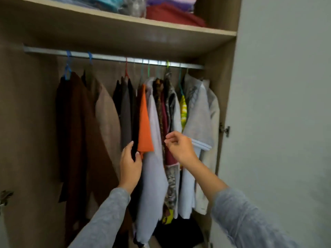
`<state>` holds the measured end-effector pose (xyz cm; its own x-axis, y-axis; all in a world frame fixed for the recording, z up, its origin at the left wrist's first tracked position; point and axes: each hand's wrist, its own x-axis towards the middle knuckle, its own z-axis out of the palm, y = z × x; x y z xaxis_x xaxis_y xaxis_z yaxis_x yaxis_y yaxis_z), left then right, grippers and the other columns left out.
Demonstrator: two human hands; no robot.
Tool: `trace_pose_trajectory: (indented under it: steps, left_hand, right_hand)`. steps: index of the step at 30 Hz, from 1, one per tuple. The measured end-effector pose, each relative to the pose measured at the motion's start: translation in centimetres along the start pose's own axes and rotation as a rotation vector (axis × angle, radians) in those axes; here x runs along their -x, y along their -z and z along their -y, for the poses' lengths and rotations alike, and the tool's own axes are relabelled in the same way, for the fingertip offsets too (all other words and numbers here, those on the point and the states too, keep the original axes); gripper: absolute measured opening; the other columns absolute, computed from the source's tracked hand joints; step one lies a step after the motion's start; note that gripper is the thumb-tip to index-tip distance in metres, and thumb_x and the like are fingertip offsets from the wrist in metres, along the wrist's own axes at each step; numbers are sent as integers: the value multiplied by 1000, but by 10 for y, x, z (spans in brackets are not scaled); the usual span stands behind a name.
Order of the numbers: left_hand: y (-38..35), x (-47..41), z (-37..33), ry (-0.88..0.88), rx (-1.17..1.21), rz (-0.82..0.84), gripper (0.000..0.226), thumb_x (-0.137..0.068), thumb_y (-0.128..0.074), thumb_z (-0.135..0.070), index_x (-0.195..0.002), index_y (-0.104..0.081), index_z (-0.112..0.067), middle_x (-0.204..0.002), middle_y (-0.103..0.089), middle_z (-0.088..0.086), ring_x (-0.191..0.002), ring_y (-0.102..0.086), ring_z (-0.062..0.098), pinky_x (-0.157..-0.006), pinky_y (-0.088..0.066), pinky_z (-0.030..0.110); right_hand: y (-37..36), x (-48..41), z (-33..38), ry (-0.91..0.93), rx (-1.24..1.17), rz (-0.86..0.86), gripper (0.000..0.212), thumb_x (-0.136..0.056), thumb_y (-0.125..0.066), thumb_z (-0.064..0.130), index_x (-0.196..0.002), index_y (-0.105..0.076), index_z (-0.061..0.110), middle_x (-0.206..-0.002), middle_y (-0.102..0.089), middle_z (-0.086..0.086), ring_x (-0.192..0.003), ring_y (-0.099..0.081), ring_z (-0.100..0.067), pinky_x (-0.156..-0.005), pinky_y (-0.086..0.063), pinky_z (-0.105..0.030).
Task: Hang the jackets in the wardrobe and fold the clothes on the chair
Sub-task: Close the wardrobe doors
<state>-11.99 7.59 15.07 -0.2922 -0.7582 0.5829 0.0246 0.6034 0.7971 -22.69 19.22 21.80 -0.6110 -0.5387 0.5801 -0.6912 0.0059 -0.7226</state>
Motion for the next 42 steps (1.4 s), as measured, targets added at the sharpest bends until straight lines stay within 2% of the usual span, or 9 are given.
trace_pose_trajectory:
  steps: [5,12,17,21,25,28,30,36,42]
  left_hand:
    - [-103,69,-75,-85,139,127,40,-95,-48,-3,-134,-46,-4,-138,-48,11,-129,-44,24,-101,-31,20]
    - [-212,124,-206,-290,390,265,33,-97,-45,-6,-130,-51,-8,-132,-54,7,-124,-49,22,-108,-37,36]
    - [-246,150,-294,-525,521,204,33,-96,-40,-7,-125,-55,-7,-123,-53,-4,-118,-48,5,-102,-34,12]
    - [-261,174,-337,-686,519,198,35,-99,-38,-17,-130,-52,-10,-132,-52,-1,-125,-45,7,-107,-34,21]
    - [-280,197,-361,-859,376,280,41,-101,-38,-24,-142,-40,-16,-151,-34,-1,-140,-26,6,-113,-21,14]
    - [-287,200,-359,-964,176,312,59,-98,-47,-30,-150,-19,-23,-158,-1,-8,-145,-3,5,-108,-17,7]
    - [-287,202,-358,-1002,79,322,71,-95,-52,-25,-152,-9,-23,-158,10,-7,-146,4,7,-103,-32,14]
    - [-266,205,-356,-997,-3,287,78,-92,-51,-14,-151,0,-18,-159,11,2,-147,-4,15,-67,-46,9]
    - [-212,184,-331,-1077,-28,229,72,-93,-51,-24,-150,-10,-6,-159,1,11,-144,-15,9,-74,-53,17]
  right_hand:
    - [150,46,-31,31,106,-131,21,-81,-54,-8,-99,-65,-3,-95,-69,-17,-87,-63,-23,-69,-40,-3]
    - [306,94,-38,105,185,-370,24,-85,-50,-3,-104,-62,6,-103,-64,-3,-94,-58,-11,-82,-49,-18]
    - [369,125,-38,311,211,-580,24,-85,-49,-4,-101,-60,9,-97,-59,8,-89,-57,-6,-75,-47,-13]
    - [382,147,-51,471,294,-767,24,-82,-49,1,-99,-57,16,-98,-49,17,-93,-50,-7,-76,-41,-13]
    - [390,166,-84,205,63,-671,20,-92,-49,15,-112,-52,19,-107,-56,10,-98,-54,-5,-79,-44,-17]
    - [376,178,-102,50,-32,-529,20,-99,-42,16,-85,-52,7,-72,-49,4,-62,-43,-6,-62,-37,-29]
    - [366,184,-106,18,-66,-569,31,-100,-39,16,-73,-42,2,-61,-34,-3,-55,-29,-9,-57,-26,-33]
    - [350,192,-98,89,-70,-602,31,-99,-44,16,-69,-47,13,-54,-34,9,-52,-29,-6,-51,-25,-23]
    - [301,194,-88,220,-105,-604,37,-92,-40,41,-101,-63,13,-88,-63,12,-80,-58,-2,-65,-43,-9]
